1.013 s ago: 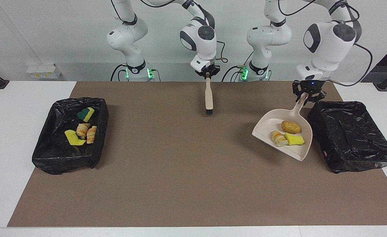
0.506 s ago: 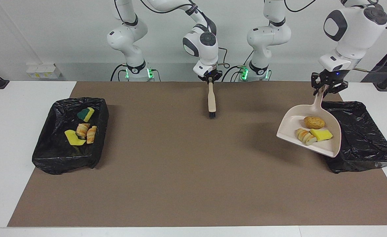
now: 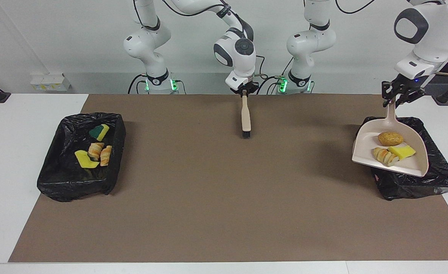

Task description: Sweep and dump trash in bin

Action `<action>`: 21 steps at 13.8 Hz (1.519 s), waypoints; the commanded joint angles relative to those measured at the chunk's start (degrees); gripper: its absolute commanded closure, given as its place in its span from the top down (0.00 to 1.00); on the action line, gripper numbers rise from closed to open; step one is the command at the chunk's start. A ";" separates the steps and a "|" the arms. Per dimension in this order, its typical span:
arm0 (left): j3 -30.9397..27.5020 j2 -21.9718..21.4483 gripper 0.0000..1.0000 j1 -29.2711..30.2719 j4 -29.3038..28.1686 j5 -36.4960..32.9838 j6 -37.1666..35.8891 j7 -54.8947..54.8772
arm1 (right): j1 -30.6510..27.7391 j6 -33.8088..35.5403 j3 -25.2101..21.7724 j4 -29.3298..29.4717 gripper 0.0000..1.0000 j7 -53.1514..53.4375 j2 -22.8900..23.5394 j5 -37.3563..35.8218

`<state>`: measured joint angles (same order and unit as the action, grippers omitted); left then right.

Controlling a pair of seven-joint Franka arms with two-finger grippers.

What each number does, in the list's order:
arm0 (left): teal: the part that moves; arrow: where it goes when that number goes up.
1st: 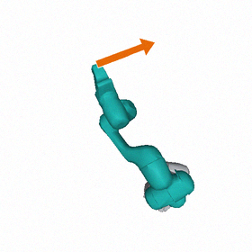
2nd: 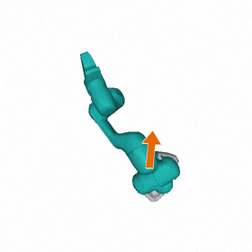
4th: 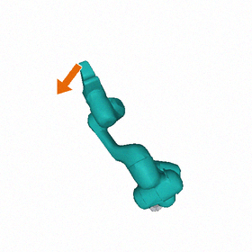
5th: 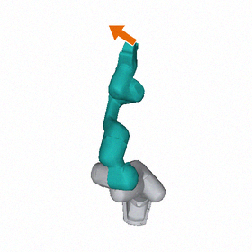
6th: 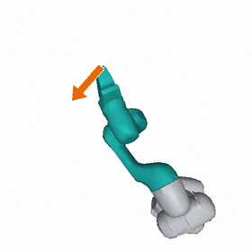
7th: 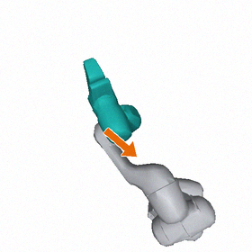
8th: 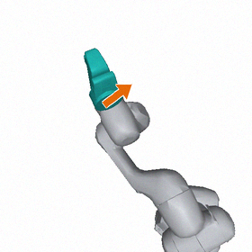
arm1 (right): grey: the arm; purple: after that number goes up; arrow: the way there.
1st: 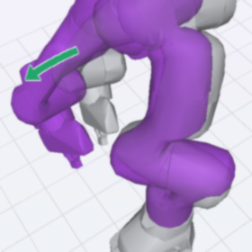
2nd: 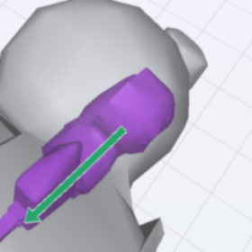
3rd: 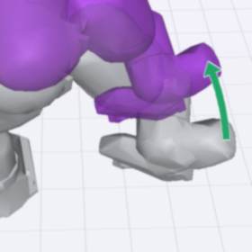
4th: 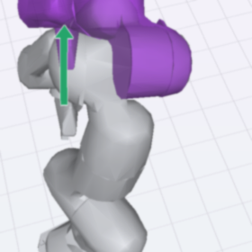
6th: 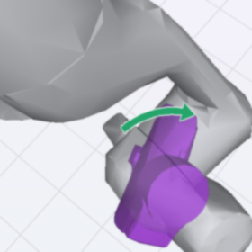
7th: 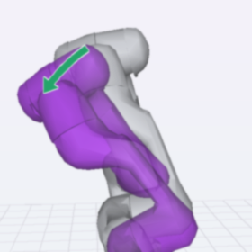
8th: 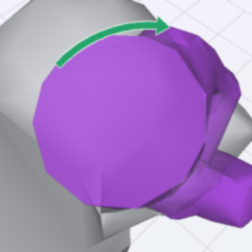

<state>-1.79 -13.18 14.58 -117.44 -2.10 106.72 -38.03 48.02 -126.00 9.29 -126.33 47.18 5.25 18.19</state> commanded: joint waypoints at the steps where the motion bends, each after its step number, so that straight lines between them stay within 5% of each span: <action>1: -0.67 1.14 0.00 5.08 3.26 -2.01 -1.86 -0.82 | -1.00 3.03 0.29 1.87 0.30 -0.51 0.82 -1.40; 8: -1.64 14.92 0.00 17.32 19.78 -10.18 -1.16 -24.45 | -4.41 6.99 0.20 4.60 0.50 -0.60 -1.01 -2.01; 10: -1.47 17.74 0.00 16.98 21.45 -21.92 2.42 -30.49 | -8.36 8.30 0.38 4.43 0.62 -0.78 -4.87 -1.84; 15: -1.38 19.51 0.00 14.09 20.84 -27.33 6.31 -37.64 | -16.97 16.12 -0.06 4.51 0.87 -3.75 -13.14 -2.19; 17: -1.29 19.51 0.00 10.14 20.67 -35.73 6.75 -38.61 | -22.06 17.10 -0.68 5.04 1.00 -5.78 -16.39 -2.19; 21: -1.29 19.51 0.00 9.24 20.58 -41.66 8.85 -47.83 | -34.28 27.62 -0.59 12.30 1.00 -14.28 -18.26 -6.91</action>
<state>-2.21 6.06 23.73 -97.77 -41.72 113.59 -81.36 18.36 -103.48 7.98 -118.37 37.07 -12.95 14.14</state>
